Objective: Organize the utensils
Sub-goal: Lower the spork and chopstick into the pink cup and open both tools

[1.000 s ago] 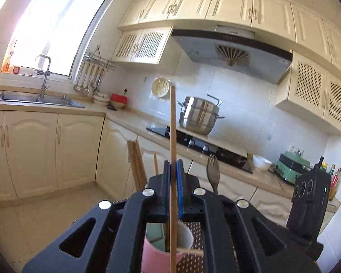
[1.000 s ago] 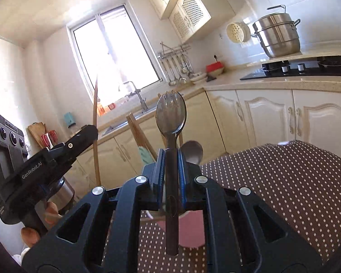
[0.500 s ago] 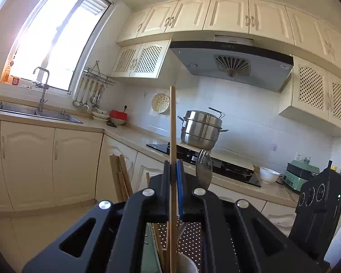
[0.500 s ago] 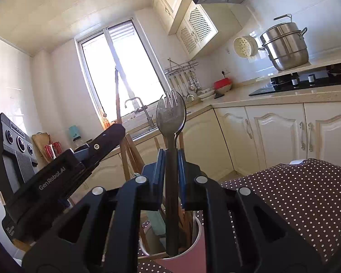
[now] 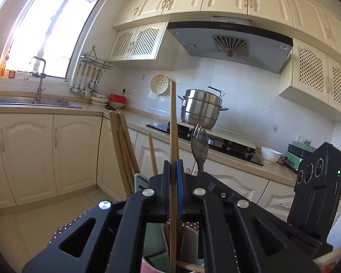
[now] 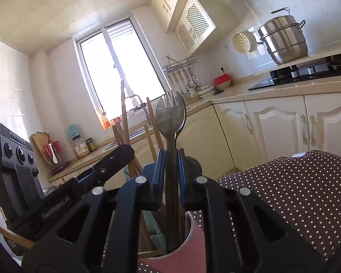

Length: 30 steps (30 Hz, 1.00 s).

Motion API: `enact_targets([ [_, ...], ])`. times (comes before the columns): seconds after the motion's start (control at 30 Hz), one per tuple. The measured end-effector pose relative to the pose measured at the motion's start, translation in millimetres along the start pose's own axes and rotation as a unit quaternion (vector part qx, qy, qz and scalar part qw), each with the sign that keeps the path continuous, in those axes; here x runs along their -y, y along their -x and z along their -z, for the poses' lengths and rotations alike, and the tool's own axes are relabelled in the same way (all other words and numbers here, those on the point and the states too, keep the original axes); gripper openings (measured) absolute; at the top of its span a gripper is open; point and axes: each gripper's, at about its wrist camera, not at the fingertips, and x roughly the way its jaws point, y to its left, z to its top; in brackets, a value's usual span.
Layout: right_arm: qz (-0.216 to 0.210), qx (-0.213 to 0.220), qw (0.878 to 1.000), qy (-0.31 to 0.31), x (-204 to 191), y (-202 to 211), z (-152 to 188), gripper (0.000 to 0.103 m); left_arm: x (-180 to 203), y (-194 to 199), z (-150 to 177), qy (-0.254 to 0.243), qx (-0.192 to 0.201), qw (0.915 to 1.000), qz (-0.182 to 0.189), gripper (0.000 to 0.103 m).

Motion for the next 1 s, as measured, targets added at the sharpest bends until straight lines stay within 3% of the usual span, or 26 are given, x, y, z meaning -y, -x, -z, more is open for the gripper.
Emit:
enact_targets([
  [0.33, 0.008, -0.013, 1.000, 0.019, -14.7, 19.6, 5.4, 0.012, -5.0, 17.5, 7.6, 0.003, -0.043, 0.9990, 0.009, 0.007],
  [0.37, 0.009, -0.012, 1.000, 0.018, -15.8, 22.6, 5.4, 0.012, -5.8, 17.5, 8.2, 0.006, -0.055, 0.9984, 0.014, 0.010],
  [0.47, 0.025, -0.004, 1.000, 0.017, -17.5, 31.9, 1.7, 0.012, -5.8, 23.9, 10.1, 0.005, -0.058, 0.9983, 0.005, 0.040],
  [0.77, 0.067, 0.006, 0.998, 0.008, -23.2, 66.3, -6.7, 0.012, -4.5, 59.1, 5.1, -0.001, -0.070, 0.9974, -0.019, 0.063],
  [1.0, 0.145, -0.011, 0.989, 0.014, -49.9, 111.9, -1.4, 0.013, 19.7, 114.1, 0.2, -0.050, -0.061, 0.9954, -0.054, 0.076],
])
